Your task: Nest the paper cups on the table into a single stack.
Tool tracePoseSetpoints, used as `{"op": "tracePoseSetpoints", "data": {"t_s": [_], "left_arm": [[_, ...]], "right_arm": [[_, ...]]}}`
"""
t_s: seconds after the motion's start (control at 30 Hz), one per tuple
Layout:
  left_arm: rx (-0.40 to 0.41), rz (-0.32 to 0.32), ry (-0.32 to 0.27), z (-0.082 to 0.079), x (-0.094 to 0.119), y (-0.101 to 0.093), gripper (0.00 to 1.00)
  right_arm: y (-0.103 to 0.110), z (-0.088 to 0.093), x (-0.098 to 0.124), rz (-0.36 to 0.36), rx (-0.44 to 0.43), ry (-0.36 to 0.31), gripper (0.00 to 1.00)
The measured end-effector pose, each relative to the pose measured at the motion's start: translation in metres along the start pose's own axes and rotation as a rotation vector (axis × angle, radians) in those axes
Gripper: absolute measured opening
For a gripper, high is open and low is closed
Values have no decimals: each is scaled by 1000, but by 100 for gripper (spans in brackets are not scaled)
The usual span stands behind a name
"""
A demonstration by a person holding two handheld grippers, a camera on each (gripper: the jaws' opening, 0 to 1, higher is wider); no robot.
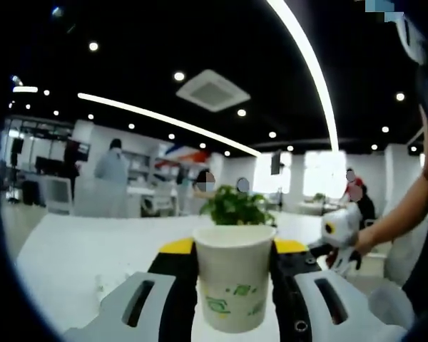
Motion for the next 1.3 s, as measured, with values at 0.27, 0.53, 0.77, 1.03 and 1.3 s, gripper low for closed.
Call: {"op": "tracePoseSetpoints", "data": {"t_s": [0.27,0.53,0.77,1.03,1.3], "left_arm": [[25,42,-24,-1,4,-18,37],[18,51,-9,2,9,-24,38],[27,35,0,12,14,-21,37],[29,35,33,32,19,-25,37],[45,37,49,53,19,-29,38]], "right_arm": [[2,0,-1,-4,1,1,100],[4,4,-2,-8,-1,11,100],[6,3,-5,-15,3,13,100],[7,3,-6,-19,9,21,100],[9,9,-4,-20,14,48,100]]}}
Point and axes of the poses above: the point that each gripper's makers call its tool centre point, and the gripper's own axes: x roughly backward along the fingers, y roughly to its left, z roughly out of its underside, the point moved 1 cm from there along x, roughly backward along the fingers, and after that the axes turned 12 degrees about -x, right-handed, at the moved point
